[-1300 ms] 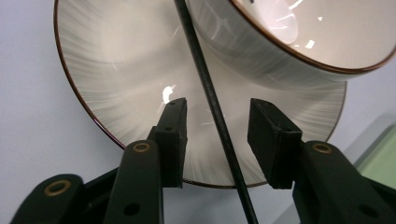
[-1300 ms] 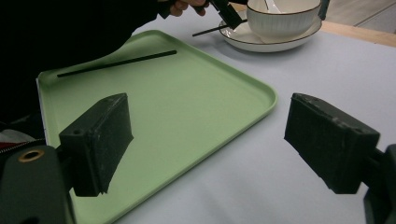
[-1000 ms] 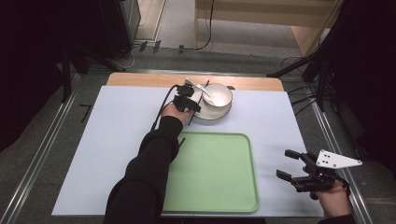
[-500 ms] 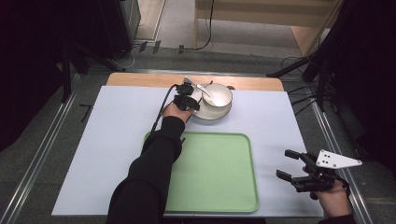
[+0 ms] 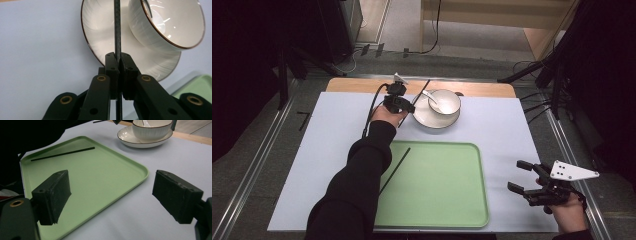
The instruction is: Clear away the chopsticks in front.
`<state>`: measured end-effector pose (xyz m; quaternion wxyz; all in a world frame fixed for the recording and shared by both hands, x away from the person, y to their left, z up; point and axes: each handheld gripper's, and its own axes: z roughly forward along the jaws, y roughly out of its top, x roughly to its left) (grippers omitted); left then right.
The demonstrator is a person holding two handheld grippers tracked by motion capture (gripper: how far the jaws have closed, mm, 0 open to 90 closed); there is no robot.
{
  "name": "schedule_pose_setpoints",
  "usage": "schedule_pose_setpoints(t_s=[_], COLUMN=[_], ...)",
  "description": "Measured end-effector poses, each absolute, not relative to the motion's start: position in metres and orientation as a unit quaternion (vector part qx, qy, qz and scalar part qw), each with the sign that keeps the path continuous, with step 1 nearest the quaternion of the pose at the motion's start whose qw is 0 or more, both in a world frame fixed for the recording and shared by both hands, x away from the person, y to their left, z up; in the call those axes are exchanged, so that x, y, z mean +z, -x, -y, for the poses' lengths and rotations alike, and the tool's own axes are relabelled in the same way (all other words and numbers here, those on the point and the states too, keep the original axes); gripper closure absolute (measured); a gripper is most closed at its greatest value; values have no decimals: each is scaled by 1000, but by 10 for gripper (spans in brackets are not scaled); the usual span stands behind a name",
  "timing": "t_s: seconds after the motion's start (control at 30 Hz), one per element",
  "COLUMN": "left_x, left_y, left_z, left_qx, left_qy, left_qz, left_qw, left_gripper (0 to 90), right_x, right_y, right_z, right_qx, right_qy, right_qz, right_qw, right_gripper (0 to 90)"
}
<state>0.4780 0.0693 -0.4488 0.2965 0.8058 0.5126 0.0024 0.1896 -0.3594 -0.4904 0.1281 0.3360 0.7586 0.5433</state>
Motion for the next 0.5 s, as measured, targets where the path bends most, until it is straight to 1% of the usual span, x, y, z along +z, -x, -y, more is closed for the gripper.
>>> schedule_pose_setpoints(t_s=[0.27, 0.5], left_x=[-437, -436], left_y=[-456, -430], left_z=[-98, -130], left_qx=[7, 2], left_qy=[-815, -806], left_qz=[-500, -504], left_qw=[292, 310], left_gripper=[857, 857], right_x=[-490, -490], right_y=[-189, -188], right_z=[359, 358], right_qx=[541, 539], right_qy=[-336, -335], right_qz=[-760, -761], right_qw=[130, 132], right_gripper=[154, 153])
